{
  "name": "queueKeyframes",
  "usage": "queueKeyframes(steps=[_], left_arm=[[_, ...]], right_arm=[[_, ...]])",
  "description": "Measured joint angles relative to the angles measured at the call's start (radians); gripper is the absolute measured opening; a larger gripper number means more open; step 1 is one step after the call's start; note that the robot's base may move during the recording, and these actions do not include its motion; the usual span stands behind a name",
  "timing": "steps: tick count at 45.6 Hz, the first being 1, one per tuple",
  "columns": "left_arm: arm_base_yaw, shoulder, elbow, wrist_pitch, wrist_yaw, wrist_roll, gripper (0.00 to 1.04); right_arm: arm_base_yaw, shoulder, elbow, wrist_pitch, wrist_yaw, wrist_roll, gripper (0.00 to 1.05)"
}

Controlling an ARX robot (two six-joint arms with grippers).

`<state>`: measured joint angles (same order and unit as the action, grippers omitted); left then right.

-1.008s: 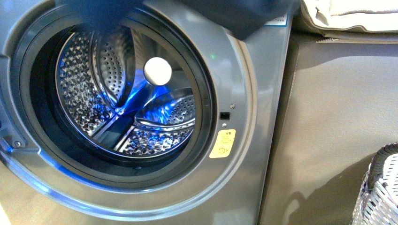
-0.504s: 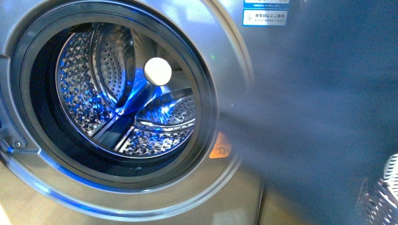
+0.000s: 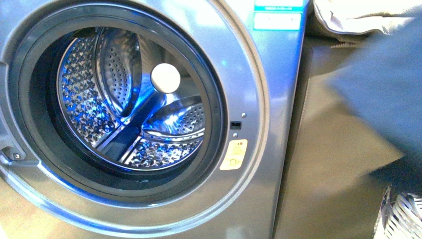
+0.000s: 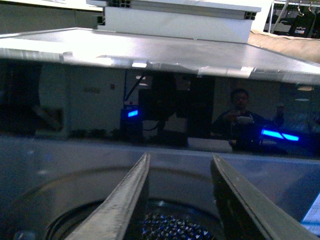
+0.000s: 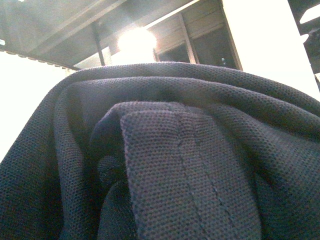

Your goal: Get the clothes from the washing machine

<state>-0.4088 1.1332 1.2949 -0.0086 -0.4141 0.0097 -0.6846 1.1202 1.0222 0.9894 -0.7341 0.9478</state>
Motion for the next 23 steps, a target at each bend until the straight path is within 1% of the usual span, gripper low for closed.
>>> queueKeyframes(steps=[2,3,5,7,11,14,17,23], left_arm=[[0.023,-0.064,-0.126,0.046,0.026,-0.003,0.31],[0.028,-0.08,-0.156,0.057,0.032,-0.003,0.3],[0.054,-0.146,-0.289,0.106,0.06,-0.006,0.21],[0.074,-0.187,-0.383,0.14,0.084,-0.007,0.13],[0.106,-0.237,-0.527,0.188,0.123,-0.011,0.02],[0.13,-0.265,-0.644,0.228,0.168,-0.01,0.04],[0.16,-0.295,-0.731,0.253,0.183,-0.01,0.04],[0.208,-0.38,-0.838,0.303,0.216,-0.01,0.04]], right_arm=[[-0.011,-0.006,-0.009,0.01,-0.014,0.007,0.06],[-0.018,-0.01,-0.016,0.016,-0.022,0.011,0.06],[-0.034,-0.018,-0.034,0.034,-0.04,0.025,0.06],[-0.048,-0.022,-0.048,0.054,-0.05,0.037,0.06],[-0.076,-0.032,-0.07,0.056,-0.055,0.043,0.06],[-0.104,-0.043,-0.092,0.039,-0.059,0.031,0.06],[-0.124,-0.051,-0.109,0.011,-0.063,0.008,0.06],[-0.183,-0.057,-0.146,-0.034,-0.105,-0.057,0.06]])
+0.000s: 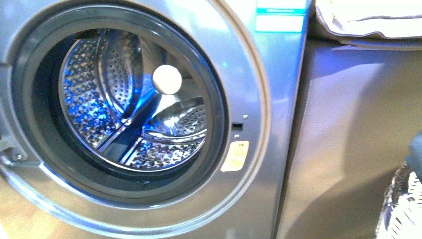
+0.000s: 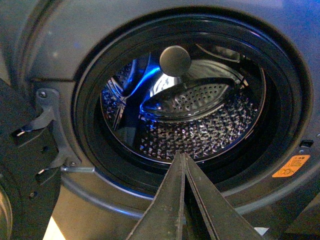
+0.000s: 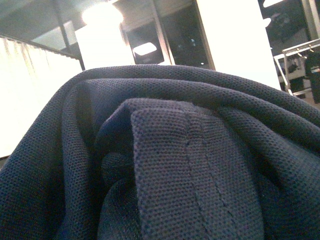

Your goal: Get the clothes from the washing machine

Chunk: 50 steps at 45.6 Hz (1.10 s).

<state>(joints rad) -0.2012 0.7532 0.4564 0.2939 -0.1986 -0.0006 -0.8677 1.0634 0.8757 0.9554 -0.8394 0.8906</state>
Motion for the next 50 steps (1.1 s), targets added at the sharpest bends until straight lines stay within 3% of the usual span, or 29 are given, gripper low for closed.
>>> queueKeyframes(steps=[20,26,46,50], left_arm=[[0.097,-0.176,-0.238,0.058,0.099,0.0,0.04],[0.179,-0.225,-0.287,0.058,0.193,0.0,0.04],[0.199,-0.374,-0.381,0.01,0.198,0.0,0.04],[0.199,-0.387,-0.386,0.005,0.198,-0.001,0.16]], right_arm=[[-0.112,0.119,-0.138,-0.109,-0.02,-0.234,0.06],[-0.074,0.17,-0.212,-0.183,-0.021,-0.365,0.06],[0.156,0.419,-0.392,-0.276,0.112,-0.695,0.06],[0.185,0.469,-0.404,-0.284,0.127,-0.715,0.06]])
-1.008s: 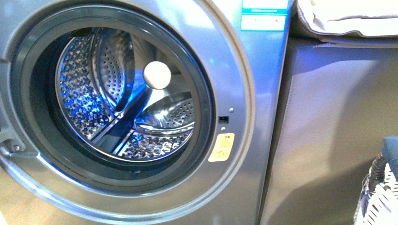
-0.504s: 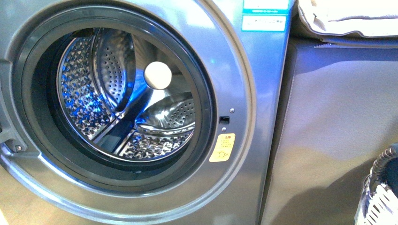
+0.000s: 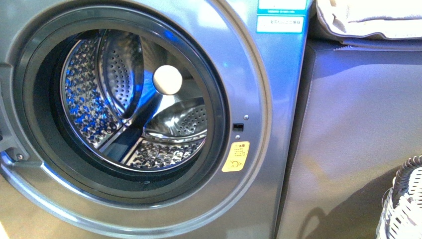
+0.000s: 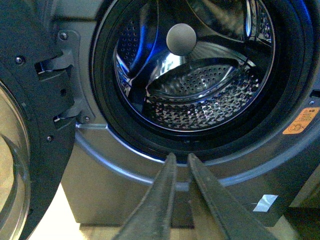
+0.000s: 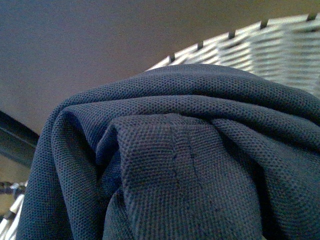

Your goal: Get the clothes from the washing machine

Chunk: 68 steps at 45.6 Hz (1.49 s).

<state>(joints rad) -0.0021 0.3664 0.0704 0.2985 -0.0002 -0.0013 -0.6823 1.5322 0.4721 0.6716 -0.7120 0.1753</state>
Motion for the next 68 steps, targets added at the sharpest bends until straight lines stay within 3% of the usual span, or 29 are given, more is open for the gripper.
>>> queueKeyframes(steps=[5,23,30,37,41,46,49,53,65,68], left_arm=[[0.0,-0.001,0.0,-0.001,0.0,0.0,0.32],[0.0,-0.002,0.0,-0.002,0.0,0.0,0.99],[0.0,-0.002,0.0,-0.002,0.0,0.0,0.98],[0.0,-0.002,0.0,-0.002,0.0,0.0,0.98],[0.0,-0.002,0.0,-0.002,0.0,0.0,0.98],[0.0,-0.002,0.0,-0.002,0.0,0.0,0.98],[0.0,-0.002,0.0,-0.002,0.0,0.0,0.98],[0.0,-0.002,0.0,-0.002,0.0,0.0,0.98],[0.0,-0.002,0.0,-0.002,0.0,0.001,0.98],[0.0,-0.012,-0.003,-0.008,0.0,0.0,0.88]], right_arm=[[0.028,0.061,-0.003,-0.021,0.017,-0.018,0.07],[0.057,0.082,-0.016,-0.092,0.028,-0.06,0.76],[0.067,-0.1,-0.04,-0.099,0.002,-0.06,0.99],[0.098,-0.356,-0.055,-0.032,-0.011,0.006,0.97],[0.139,-0.515,-0.069,0.071,0.033,0.055,0.97],[0.202,-0.682,-0.079,0.09,0.123,0.06,0.96],[0.308,-0.862,-0.05,-0.26,0.333,-0.056,0.81],[0.379,-0.977,-0.096,-0.446,0.412,-0.117,0.66],[0.494,-1.086,-0.245,-0.463,0.532,-0.166,0.22],[0.519,-1.116,-0.27,-0.459,0.555,-0.169,0.1]])
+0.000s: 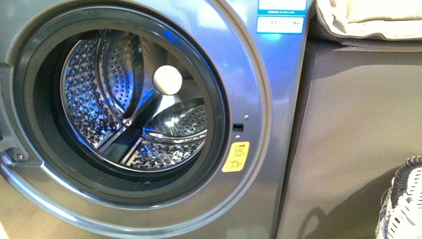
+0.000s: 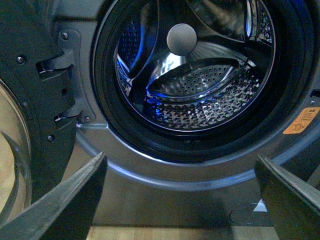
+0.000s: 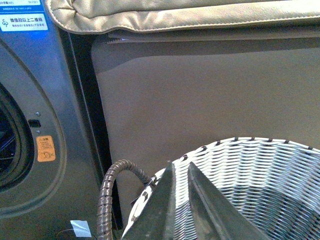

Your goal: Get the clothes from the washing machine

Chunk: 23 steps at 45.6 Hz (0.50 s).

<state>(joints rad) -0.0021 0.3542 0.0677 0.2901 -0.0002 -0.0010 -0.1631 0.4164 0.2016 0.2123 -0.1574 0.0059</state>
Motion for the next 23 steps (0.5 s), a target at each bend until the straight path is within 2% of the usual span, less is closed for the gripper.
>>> queueKeyframes(steps=[3,6,9,12,18,20,23], left_arm=[[0.0,-0.02,-0.008,-0.013,0.0,0.0,0.77],[0.0,-0.042,-0.017,-0.028,0.0,0.0,0.65],[0.0,-0.068,-0.025,-0.046,0.0,0.0,0.49],[0.0,-0.091,-0.034,-0.059,0.0,0.0,0.35],[0.0,-0.122,-0.06,-0.059,-0.002,0.0,0.13],[0.0,-0.141,-0.06,-0.072,0.0,-0.001,0.03],[0.0,-0.157,-0.06,-0.087,0.0,0.0,0.04]], right_arm=[[0.018,-0.023,-0.023,0.0,0.019,-0.003,0.01],[0.037,-0.045,-0.048,0.0,0.037,-0.003,0.02],[0.121,-0.077,-0.073,-0.005,0.144,-0.003,0.02],[0.155,-0.103,-0.093,-0.009,0.147,-0.003,0.02],[0.159,-0.135,-0.115,-0.019,0.154,-0.003,0.02],[0.159,-0.148,-0.123,-0.024,0.154,-0.003,0.02],[0.159,-0.166,-0.132,-0.032,0.154,-0.003,0.02]])
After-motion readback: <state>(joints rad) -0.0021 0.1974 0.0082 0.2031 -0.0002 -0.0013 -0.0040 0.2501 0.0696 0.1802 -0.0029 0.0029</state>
